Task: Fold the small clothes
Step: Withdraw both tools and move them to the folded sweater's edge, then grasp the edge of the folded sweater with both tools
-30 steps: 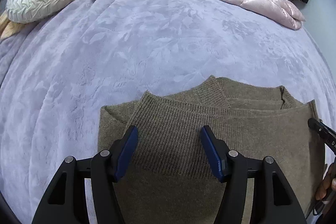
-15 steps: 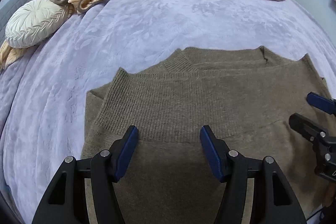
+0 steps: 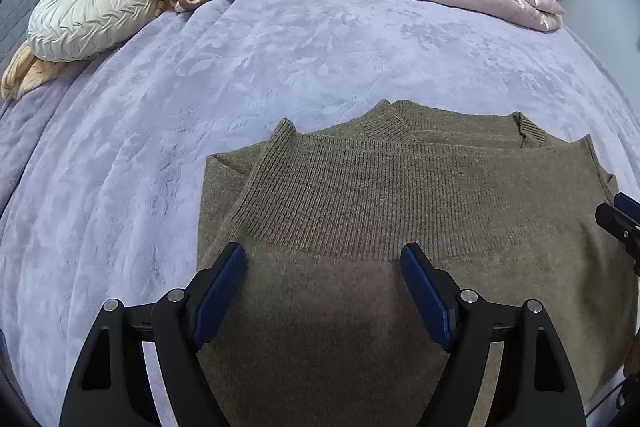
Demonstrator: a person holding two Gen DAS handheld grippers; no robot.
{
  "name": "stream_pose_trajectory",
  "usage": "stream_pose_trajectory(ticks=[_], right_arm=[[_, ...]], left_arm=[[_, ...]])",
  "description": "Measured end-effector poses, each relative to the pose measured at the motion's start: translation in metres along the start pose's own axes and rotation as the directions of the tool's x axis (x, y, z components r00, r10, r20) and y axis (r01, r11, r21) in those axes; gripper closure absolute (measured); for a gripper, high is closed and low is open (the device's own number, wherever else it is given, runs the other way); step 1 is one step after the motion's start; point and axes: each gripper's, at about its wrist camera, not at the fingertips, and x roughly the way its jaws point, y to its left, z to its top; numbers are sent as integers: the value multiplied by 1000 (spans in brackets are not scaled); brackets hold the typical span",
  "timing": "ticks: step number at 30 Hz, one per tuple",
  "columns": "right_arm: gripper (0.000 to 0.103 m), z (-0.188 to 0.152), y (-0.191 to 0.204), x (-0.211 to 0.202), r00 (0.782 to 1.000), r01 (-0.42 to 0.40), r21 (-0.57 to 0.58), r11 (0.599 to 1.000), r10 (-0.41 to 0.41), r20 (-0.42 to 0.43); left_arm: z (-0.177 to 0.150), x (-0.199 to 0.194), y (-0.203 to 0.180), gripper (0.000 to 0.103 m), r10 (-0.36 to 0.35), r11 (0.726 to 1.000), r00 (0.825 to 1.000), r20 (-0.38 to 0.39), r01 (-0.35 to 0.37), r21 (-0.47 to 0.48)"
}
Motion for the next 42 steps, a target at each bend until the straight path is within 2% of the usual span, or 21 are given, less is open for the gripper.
stream_pose_trajectory(ticks=[4, 7, 11, 14, 19, 22, 24, 25, 27, 29, 30, 32, 34, 35, 37, 38, 39, 40, 42], right_arm=[[28, -8, 10, -31, 999, -35, 10, 999, 34, 35], [24, -25, 28, -52, 996, -79, -15, 997, 79, 34], [24, -61, 57, -65, 993, -118, -78, 990, 119, -4], [24, -91, 67, -65, 994, -103, -112, 988, 99, -37], [24, -123, 36, -77, 1000, -16, -108, 994, 14, -13], [24, -136, 2, -85, 1000, -10, -21, 1000, 10, -16], [24, -145, -17, -89, 999, -35, 23, 999, 35, -25], [24, -149, -22, -93, 999, -38, 41, 998, 39, -28], [24, -157, -32, -103, 999, 24, 83, 996, -21, -41], [24, -166, -46, -122, 999, -36, 153, 988, 35, 6], [24, -171, -52, -130, 998, -56, 188, 981, 52, 27], [24, -178, -57, -140, 998, -62, 225, 972, 54, 42], [24, -182, -54, -145, 997, -69, 234, 970, 60, 45], [24, -184, -49, -146, 997, -75, 228, 971, 66, 44], [24, -183, -36, -148, 996, -86, 198, 976, 80, 38], [24, -182, -28, -148, 996, -90, 179, 980, 86, 35], [24, -180, -20, -147, 995, -97, 161, 982, 93, 31], [24, -176, -10, -147, 994, -104, 139, 985, 101, 27], [24, -168, 6, -146, 994, -113, 98, 989, 112, 22]], left_arm=[[-23, -26, 0, 22, -41, 999, 999, 2, 41, -34], [-56, -41, -10, 22, -92, 995, 996, -13, 92, -40], [-95, -45, -17, 22, -20, 1000, 999, -29, 20, 13], [-115, -43, 4, 22, -22, 1000, 998, -56, 21, -24], [-136, -53, 34, 22, -77, 994, 995, -58, 72, -86], [-145, -68, 48, 22, -90, 988, 995, -46, 83, -129], [-154, -81, 69, 22, -100, 972, 995, -17, 94, -215], [-160, -84, 81, 22, -134, 956, 991, -7, 127, -265], [-169, -76, 106, 22, -199, 913, 980, -22, 177, -368], [-172, -58, 121, 22, -276, 874, 959, -55, 227, -429], [-173, -52, 124, 22, -312, 856, 949, -54, 256, -450], [-170, -47, 124, 22, -348, 837, 936, -40, 292, -462], [-165, -42, 119, 22, -403, 818, 915, -24, 349, -457], [-162, -37, 113, 22, -428, 811, 903, -25, 372, -451], [-158, -29, 104, 22, -444, 813, 895, -34, 386, -436], [-156, -25, 101, 12, -452, 811, 891, -35, 394, -433], [-153, -23, 97, 5, -476, 798, 879, -24, 420, -433], [-150, -23, 94, 2, -482, 793, 876, -13, 431, -431], [-144, -23, 83, 2, -462, 813, 887, -11, 419, -405]])
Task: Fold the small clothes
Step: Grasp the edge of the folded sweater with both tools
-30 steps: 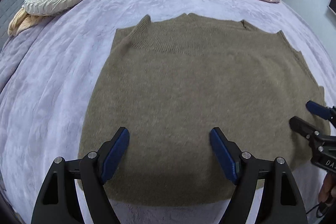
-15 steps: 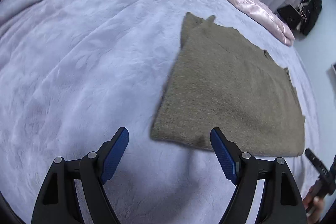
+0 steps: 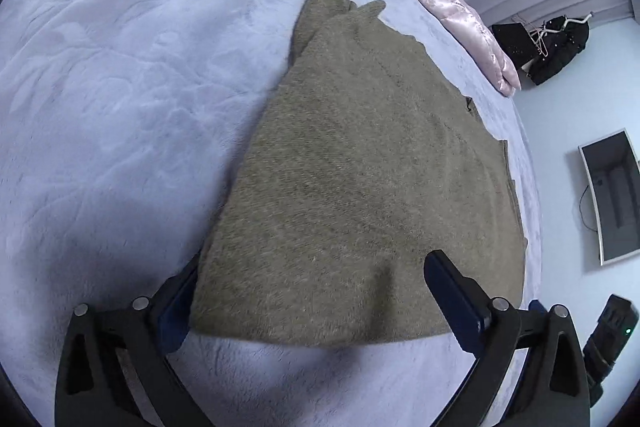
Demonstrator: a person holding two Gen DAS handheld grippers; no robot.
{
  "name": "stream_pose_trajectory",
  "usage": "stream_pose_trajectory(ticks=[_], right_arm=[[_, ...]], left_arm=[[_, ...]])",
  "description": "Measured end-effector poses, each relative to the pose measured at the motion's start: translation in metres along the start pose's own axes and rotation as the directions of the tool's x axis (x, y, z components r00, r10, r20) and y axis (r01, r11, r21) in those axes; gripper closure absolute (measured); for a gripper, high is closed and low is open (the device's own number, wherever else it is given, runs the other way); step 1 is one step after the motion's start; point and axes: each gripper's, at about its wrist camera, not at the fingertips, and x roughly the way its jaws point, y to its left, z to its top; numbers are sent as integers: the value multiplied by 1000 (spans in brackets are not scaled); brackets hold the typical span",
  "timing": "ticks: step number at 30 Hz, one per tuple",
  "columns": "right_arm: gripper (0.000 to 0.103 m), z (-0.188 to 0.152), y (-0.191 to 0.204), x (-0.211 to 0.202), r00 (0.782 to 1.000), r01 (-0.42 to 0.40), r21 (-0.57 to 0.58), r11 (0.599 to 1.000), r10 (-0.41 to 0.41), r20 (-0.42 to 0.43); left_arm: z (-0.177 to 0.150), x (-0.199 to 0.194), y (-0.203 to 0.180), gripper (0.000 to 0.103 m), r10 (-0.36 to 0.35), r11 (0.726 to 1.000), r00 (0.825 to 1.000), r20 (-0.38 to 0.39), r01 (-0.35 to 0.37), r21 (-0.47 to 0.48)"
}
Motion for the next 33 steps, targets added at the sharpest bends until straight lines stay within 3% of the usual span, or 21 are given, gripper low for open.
stream_pose_trajectory(ticks=[7, 10, 16, 23, 27, 33], right_arm=[[24, 36, 60, 21, 999, -9, -124, 992, 4, -45], [24, 60, 83, 35, 997, -26, -156, 987, 15, -74], [24, 116, 138, 77, 987, -66, -211, 975, 32, -159], [24, 161, 214, 143, 967, -84, -249, 965, 18, -256], [24, 176, 245, 185, 945, -83, -231, 969, 3, -327], [24, 191, 284, 223, 933, -62, -247, 967, -31, -358]], left_arm=[[0, 8, -19, 4, 55, 994, 996, 69, -61, 90], [1, 8, -22, 23, 79, 989, 992, 96, -90, 121], [0, 5, -15, 52, 45, 989, 988, 146, -64, 132], [-6, 6, -16, 57, 27, 985, 980, 198, -60, 163], [-7, 4, -7, 57, -24, 989, 981, 193, -4, 146], [-8, 5, -8, 57, -25, 988, 980, 200, -6, 154]])
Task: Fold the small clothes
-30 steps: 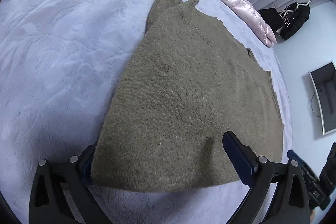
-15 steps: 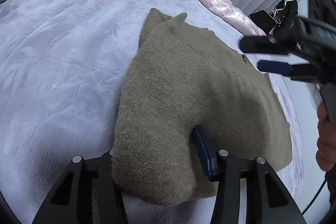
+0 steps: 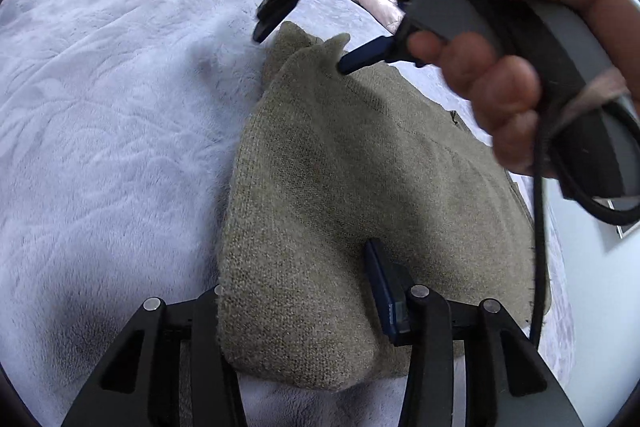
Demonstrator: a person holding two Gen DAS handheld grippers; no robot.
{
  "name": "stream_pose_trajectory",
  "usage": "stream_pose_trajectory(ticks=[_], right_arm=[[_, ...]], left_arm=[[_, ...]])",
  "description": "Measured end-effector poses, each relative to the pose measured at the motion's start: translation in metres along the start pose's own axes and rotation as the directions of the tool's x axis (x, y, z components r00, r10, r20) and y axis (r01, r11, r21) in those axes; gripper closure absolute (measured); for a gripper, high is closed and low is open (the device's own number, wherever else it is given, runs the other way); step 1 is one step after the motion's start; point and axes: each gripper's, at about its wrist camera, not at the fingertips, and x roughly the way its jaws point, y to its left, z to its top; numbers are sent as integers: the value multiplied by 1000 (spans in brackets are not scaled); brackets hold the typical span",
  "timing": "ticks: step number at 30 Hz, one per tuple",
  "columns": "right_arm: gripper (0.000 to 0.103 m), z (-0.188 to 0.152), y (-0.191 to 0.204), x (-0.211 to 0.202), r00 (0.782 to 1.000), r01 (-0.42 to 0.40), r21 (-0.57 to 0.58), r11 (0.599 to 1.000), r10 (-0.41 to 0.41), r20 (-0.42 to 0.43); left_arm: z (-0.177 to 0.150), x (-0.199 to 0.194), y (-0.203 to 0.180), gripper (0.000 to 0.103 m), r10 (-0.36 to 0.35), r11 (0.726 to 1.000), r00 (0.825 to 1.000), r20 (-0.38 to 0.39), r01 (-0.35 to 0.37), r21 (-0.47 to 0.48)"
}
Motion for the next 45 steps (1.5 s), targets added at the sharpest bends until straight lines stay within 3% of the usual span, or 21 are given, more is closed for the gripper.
stream_pose_trajectory(ticks=[5, 10, 13, 14, 18, 21, 26, 34, 45], right_arm=[[21, 11, 27, 32, 993, 85, -74, 994, -91, -76], [17, 13, 47, 54, 976, 193, -164, 967, -207, -69], [29, 10, 48, 57, 976, 202, -188, 961, -213, -41], [39, 10, 46, 56, 976, 203, -184, 962, -213, -37], [72, 8, 32, 48, 978, 199, -166, 966, -205, -24], [80, 6, 27, 42, 983, 179, -163, 970, -183, -13], [82, 1, 20, 27, 987, 163, -171, 972, -163, 15], [83, 5, -3, -2, 998, 41, -159, 986, -33, 52], [83, -4, -40, -39, 993, -59, -145, 988, 72, 88]], left_arm=[[0, 1, 0, 57, -3, 1000, 1000, -2, 3, -3], [-1, 0, -3, 57, 2, 1000, 1000, -2, -2, -2], [-1, -1, -4, 57, 4, 1000, 1000, -2, -4, -1], [-1, -1, -2, 57, 5, 1000, 1000, -2, -5, 0], [-2, -3, -5, 71, 7, 1000, 1000, -15, -7, 10], [0, -3, -8, 75, 19, 1000, 999, -32, -18, 10], [6, -10, -21, 83, 54, 998, 997, -59, -52, 26], [15, -12, -46, 86, 154, 985, 986, -70, -149, 82], [10, -16, -93, 88, 303, 940, 951, -53, -290, 180]])
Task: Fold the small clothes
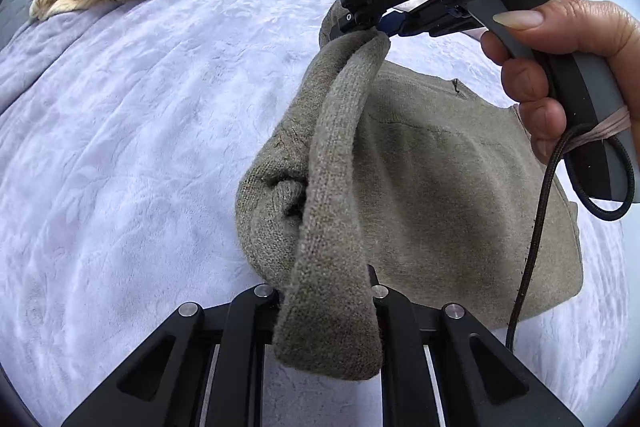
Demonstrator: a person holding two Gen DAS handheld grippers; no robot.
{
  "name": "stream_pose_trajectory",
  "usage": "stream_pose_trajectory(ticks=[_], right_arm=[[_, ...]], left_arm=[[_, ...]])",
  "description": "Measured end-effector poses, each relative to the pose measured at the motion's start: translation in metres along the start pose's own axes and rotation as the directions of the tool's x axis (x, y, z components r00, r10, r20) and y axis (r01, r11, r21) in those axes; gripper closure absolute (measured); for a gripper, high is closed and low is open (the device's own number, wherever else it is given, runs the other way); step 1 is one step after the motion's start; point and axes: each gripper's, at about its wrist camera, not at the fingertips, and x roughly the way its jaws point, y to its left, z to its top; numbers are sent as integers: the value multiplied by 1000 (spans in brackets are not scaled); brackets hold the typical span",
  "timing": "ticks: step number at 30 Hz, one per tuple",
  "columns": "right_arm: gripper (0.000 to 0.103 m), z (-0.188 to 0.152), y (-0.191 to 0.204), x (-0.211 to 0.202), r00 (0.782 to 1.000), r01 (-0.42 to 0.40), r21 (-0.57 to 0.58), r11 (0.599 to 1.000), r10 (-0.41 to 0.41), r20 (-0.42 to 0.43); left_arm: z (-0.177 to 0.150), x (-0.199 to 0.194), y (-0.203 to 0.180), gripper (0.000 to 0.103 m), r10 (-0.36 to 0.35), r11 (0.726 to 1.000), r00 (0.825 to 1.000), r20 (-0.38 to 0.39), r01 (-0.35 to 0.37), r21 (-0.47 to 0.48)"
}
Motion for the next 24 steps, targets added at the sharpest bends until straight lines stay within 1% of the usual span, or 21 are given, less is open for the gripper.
stream_pose_trajectory(ticks=[1, 2, 7, 13, 17, 24], right_arm=[[83, -1, -4, -2, 1000, -9, 5, 1000, 9, 3], [83, -1, -7, -4, 1000, -16, 6, 1000, 16, 5], [83, -6, -18, -18, 999, -47, -14, 999, 47, 13], [83, -12, -30, -34, 997, -66, -52, 996, 68, 28], [83, -18, -42, -45, 996, -79, -55, 995, 82, 44], [83, -28, -72, -62, 992, -100, -32, 994, 102, 73]], left_arm=[[-1, 0, -4, 88, 8, 1000, 1000, -5, -8, 3], [0, 1, -6, 91, 10, 1000, 1000, -15, -10, 6], [4, 7, -25, 91, 75, 996, 997, -16, -74, 51], [6, -3, -57, 91, 103, 992, 995, 3, -103, 69], [-3, -12, -85, 91, 128, 984, 991, 28, -130, 124], [-2, -8, -117, 91, 140, 974, 990, 20, -141, 176]])
